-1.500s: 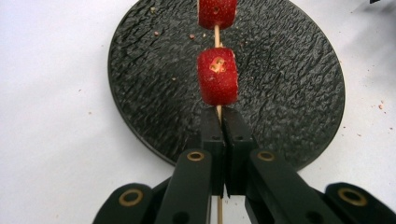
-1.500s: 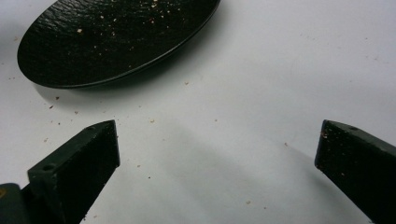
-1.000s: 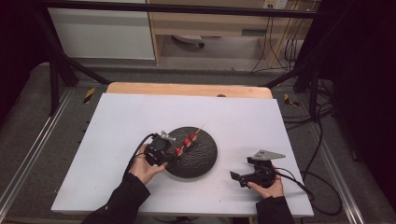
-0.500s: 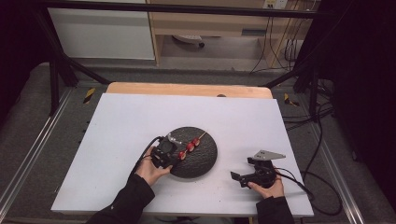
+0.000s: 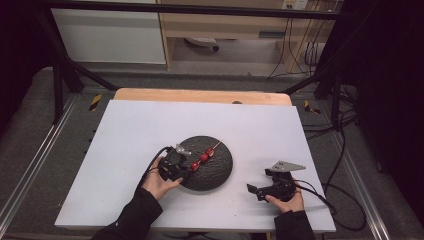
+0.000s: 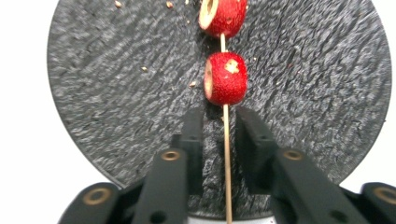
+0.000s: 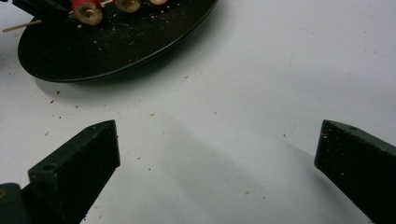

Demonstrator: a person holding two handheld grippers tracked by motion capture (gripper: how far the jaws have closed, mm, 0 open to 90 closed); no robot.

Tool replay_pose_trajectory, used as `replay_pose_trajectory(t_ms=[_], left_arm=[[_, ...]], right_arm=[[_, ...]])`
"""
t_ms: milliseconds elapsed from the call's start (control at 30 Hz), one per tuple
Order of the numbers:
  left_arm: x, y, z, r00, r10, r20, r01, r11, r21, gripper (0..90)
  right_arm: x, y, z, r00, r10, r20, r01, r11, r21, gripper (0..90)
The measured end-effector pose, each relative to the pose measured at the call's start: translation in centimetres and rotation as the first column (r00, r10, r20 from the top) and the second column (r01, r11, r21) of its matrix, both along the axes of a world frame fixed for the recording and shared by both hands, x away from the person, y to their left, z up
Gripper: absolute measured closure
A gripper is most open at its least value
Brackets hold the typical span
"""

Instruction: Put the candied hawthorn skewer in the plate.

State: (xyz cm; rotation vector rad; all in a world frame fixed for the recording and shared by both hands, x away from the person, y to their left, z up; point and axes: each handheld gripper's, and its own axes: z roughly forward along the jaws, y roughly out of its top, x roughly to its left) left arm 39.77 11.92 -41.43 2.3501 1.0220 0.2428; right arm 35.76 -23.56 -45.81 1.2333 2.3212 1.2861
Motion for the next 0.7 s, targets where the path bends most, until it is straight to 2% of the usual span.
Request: replay_pose_trajectory(t_ms=[67, 200, 300, 400, 500, 700], left_arm=[[-0.2, 0.6, 0.3, 0.9999, -0.012, 0.012, 0.013, 0.9995, -0.029, 66.3], [-0.6, 1.8, 1.0, 0.9982, -0.047, 0.036, 0.050, 0.9961, -0.073, 49.4], [-0.9, 2.7, 1.3, 0.9972, -0.062, 0.043, 0.065, 0.9938, -0.090, 38.2], [-1.4, 3.8, 1.4, 0.9937, -0.085, 0.073, 0.091, 0.9916, -0.092, 28.6], [-1.9, 5.0, 1.4, 0.9932, -0.078, 0.086, 0.087, 0.9916, -0.096, 19.7], [-2.7, 7.5, 0.9, 0.9943, -0.048, 0.095, 0.058, 0.9917, -0.115, 10.6]], right_arm=[[0.0, 0.0, 0.0, 1.0000, -0.001, -0.001, 0.001, 1.000, 0.000, 0.6], [0.0, 0.0, 0.0, 1.0000, -0.001, -0.003, 0.001, 1.000, 0.003, 0.6], [0.0, 0.0, 0.1, 1.0000, -0.003, -0.003, 0.003, 1.000, 0.006, 0.5], [0.0, 0.0, 0.1, 1.0000, -0.004, -0.001, 0.004, 1.000, 0.006, 0.5], [0.0, 0.0, 0.1, 1.0000, -0.004, 0.000, 0.004, 1.000, 0.005, 0.5], [0.0, 0.0, 0.0, 1.0000, 0.004, 0.000, -0.004, 1.000, 0.000, 0.5]])
